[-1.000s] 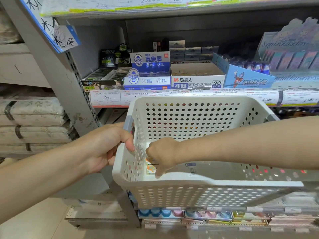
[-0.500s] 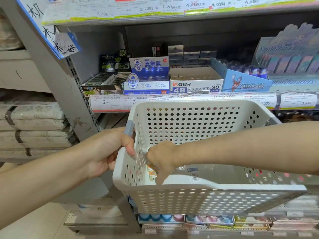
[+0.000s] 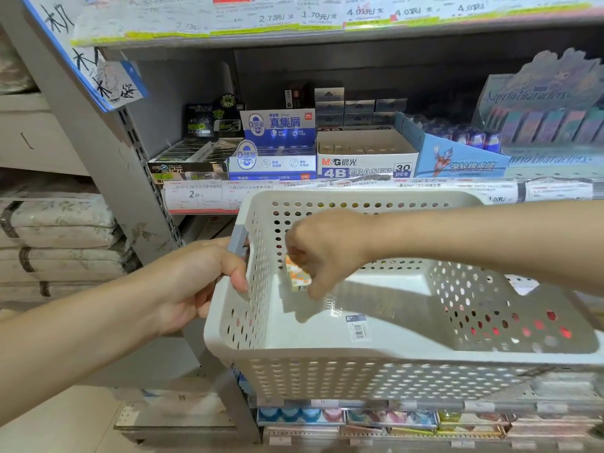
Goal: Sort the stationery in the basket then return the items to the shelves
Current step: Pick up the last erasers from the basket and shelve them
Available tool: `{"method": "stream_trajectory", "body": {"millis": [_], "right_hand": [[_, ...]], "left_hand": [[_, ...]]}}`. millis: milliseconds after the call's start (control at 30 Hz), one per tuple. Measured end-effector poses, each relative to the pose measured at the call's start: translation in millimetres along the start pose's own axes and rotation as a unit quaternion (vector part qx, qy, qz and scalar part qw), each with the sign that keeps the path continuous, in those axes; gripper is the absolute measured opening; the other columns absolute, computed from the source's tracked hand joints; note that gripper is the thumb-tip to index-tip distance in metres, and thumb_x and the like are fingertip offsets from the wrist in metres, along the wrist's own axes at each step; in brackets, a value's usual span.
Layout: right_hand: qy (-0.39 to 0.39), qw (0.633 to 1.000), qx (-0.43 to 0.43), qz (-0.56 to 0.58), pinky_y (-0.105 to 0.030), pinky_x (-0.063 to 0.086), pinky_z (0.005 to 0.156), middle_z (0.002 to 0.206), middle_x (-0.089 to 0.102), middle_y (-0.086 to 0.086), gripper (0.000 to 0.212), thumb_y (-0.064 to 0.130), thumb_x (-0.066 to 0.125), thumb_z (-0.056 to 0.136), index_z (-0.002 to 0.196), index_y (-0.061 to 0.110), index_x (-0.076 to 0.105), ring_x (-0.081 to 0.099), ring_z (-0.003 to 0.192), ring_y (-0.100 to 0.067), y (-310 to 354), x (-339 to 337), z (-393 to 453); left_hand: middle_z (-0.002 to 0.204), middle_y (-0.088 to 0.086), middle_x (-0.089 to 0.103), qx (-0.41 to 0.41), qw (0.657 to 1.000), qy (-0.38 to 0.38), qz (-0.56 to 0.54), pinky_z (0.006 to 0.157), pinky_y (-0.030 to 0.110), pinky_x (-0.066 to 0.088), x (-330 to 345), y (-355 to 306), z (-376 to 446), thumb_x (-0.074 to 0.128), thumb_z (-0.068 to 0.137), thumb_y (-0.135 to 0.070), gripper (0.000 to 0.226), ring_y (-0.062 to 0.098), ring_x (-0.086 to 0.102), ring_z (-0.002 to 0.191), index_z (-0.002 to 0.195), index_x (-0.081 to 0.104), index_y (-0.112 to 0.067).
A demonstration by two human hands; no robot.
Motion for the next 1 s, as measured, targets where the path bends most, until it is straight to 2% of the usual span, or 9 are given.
{"method": "stream_trajectory", "body": {"millis": [133, 267, 433, 500, 567, 633, 767, 933, 1000], "right_hand": [[-0.061, 0.997, 0.024, 0.043, -0.025, 0.039, 0.051, 0.075, 0.067, 0.0, 0.029, 0.038, 0.07, 0.062, 0.077, 0.014, 0.063, 0.055, 0.062, -0.017, -23, -35, -15], [-0.096, 0.991, 0.048, 0.084, -0.028, 0.046, 0.057, 0.083, 0.068, -0.008, 0.036, 0.031, 0.069, 0.065, 0.091, 0.006, 0.066, 0.058, 0.069, -0.019, -50, -69, -27], [-0.153, 0.971, 0.112, 0.143, -0.035, 0.049, 0.07, 0.087, 0.065, -0.004, 0.039, 0.029, 0.07, 0.066, 0.097, 0.006, 0.065, 0.056, 0.077, -0.019, -93, -90, -29], [-0.143, 0.969, 0.145, 0.139, -0.033, 0.049, 0.067, 0.092, 0.066, -0.006, 0.039, 0.034, 0.071, 0.067, 0.098, 0.011, 0.064, 0.058, 0.081, -0.02, -115, -88, -25], [-0.119, 0.965, 0.194, 0.133, -0.032, 0.051, 0.069, 0.094, 0.065, -0.004, 0.046, 0.049, 0.068, 0.062, 0.097, 0.019, 0.063, 0.059, 0.084, -0.02, -133, -87, -22], [-0.116, 0.958, 0.22, 0.146, -0.03, 0.049, 0.069, 0.094, 0.066, -0.005, 0.05, 0.054, 0.065, 0.059, 0.095, 0.019, 0.065, 0.062, 0.084, -0.022, -148, -89, -20], [-0.128, 0.955, 0.243, 0.112, -0.032, 0.041, 0.062, 0.081, 0.062, -0.009, 0.052, 0.042, 0.072, 0.056, 0.089, 0.002, 0.067, 0.054, 0.071, -0.024, -162, -94, -12], [-0.084, 0.97, 0.224, 0.038, -0.04, 0.051, 0.078, 0.094, 0.063, -0.009, 0.035, 0.03, 0.075, 0.071, 0.096, 0.008, 0.064, 0.059, 0.086, -0.029, -175, -90, 1], [-0.083, 0.974, 0.209, 0.018, -0.039, 0.051, 0.078, 0.094, 0.063, -0.007, 0.031, 0.029, 0.073, 0.074, 0.096, 0.009, 0.064, 0.06, 0.088, -0.029, -175, -89, 5]], "left_hand": [[0.101, 0.018, 0.073, -0.001, 1.0, 0.008, 0.006, 0.095, 0.058, 0.047, 0, -1, 5, 0.05, 0.04, 0.003, 0.074, 0.035, 0.071, 0.085, 0.11, 0.068, -0.014], [0.102, 0.017, 0.074, 0.001, 1.0, 0.019, 0.008, 0.099, 0.061, 0.044, 1, -3, 6, 0.049, 0.041, 0.002, 0.07, 0.034, 0.071, 0.084, 0.104, 0.071, -0.02], [0.103, 0.016, 0.074, -0.002, 1.0, 0.02, 0.007, 0.099, 0.062, 0.043, 3, -4, 8, 0.05, 0.041, 0.002, 0.069, 0.036, 0.07, 0.09, 0.101, 0.073, -0.024], [0.104, 0.018, 0.073, -0.001, 1.0, 0.021, 0.005, 0.1, 0.064, 0.041, 3, -4, 8, 0.051, 0.041, 0.002, 0.068, 0.039, 0.069, 0.095, 0.1, 0.074, -0.024], [0.106, 0.019, 0.072, 0.0, 1.0, 0.019, 0.006, 0.102, 0.065, 0.037, 2, -3, 8, 0.051, 0.041, 0.002, 0.068, 0.041, 0.068, 0.097, 0.102, 0.073, -0.022], [0.106, 0.02, 0.072, 0.001, 1.0, 0.016, 0.009, 0.103, 0.066, 0.031, 1, -3, 9, 0.052, 0.042, 0.001, 0.067, 0.043, 0.067, 0.099, 0.101, 0.073, -0.021], [0.107, 0.023, 0.07, 0.004, 1.0, 0.005, 0.011, 0.095, 0.062, 0.036, 1, -3, 10, 0.051, 0.042, 0.001, 0.063, 0.047, 0.065, 0.1, 0.097, 0.074, -0.021], [0.103, 0.021, 0.072, 0.006, 1.0, 0.003, 0.016, 0.102, 0.07, 0.028, 2, -5, 9, 0.05, 0.042, 0.001, 0.064, 0.047, 0.064, 0.101, 0.096, 0.075, -0.024], [0.101, 0.02, 0.073, 0.005, 1.0, 0.004, 0.018, 0.101, 0.07, 0.031, 3, -6, 9, 0.05, 0.042, 0.001, 0.065, 0.046, 0.066, 0.099, 0.098, 0.073, -0.021]]}}
Point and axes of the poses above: each hand's wrist, its own z-axis towards the middle knuckle, its own x-axis out of the palm, y = z × x, the point moved 3 cm from there along z, towards the middle knuckle
